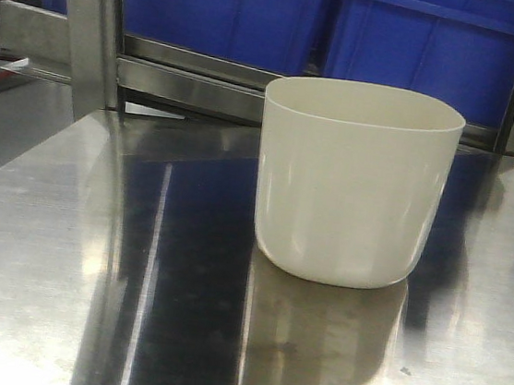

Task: Move white bin to right shelf second layer
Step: 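Move the right gripper toward the white bin's rim, then lower the right gripper onto the white bin's rim and close it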

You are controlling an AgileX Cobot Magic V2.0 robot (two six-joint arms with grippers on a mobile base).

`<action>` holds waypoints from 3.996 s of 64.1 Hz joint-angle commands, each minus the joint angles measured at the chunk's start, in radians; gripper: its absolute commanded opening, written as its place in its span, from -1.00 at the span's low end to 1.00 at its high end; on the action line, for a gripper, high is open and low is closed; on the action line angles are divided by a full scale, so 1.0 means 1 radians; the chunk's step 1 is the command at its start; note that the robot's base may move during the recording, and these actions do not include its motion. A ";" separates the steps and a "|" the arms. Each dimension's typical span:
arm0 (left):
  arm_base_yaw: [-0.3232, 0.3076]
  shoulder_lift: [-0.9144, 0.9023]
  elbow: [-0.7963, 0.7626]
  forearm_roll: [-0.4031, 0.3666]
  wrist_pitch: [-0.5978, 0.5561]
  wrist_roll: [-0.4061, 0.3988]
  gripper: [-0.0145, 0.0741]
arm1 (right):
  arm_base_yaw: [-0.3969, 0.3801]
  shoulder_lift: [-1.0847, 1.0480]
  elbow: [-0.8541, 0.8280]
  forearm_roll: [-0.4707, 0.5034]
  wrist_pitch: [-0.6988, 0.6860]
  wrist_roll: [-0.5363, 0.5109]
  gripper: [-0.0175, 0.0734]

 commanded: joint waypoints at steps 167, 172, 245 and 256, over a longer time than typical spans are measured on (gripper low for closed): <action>-0.004 -0.013 0.037 -0.006 -0.084 -0.003 -0.48 | 0.275 1.409 -1.392 0.240 0.913 0.227 0.28; -0.004 -0.013 0.037 -0.006 -0.084 -0.003 -0.48 | 0.295 1.438 -1.409 0.232 0.917 0.248 0.28; -0.004 -0.013 0.037 -0.006 -0.084 -0.003 -0.48 | 0.352 1.644 -1.430 0.106 0.963 0.358 0.28; -0.004 -0.013 0.037 -0.006 -0.084 -0.003 -0.48 | 0.352 1.644 -1.430 0.101 0.960 0.358 0.22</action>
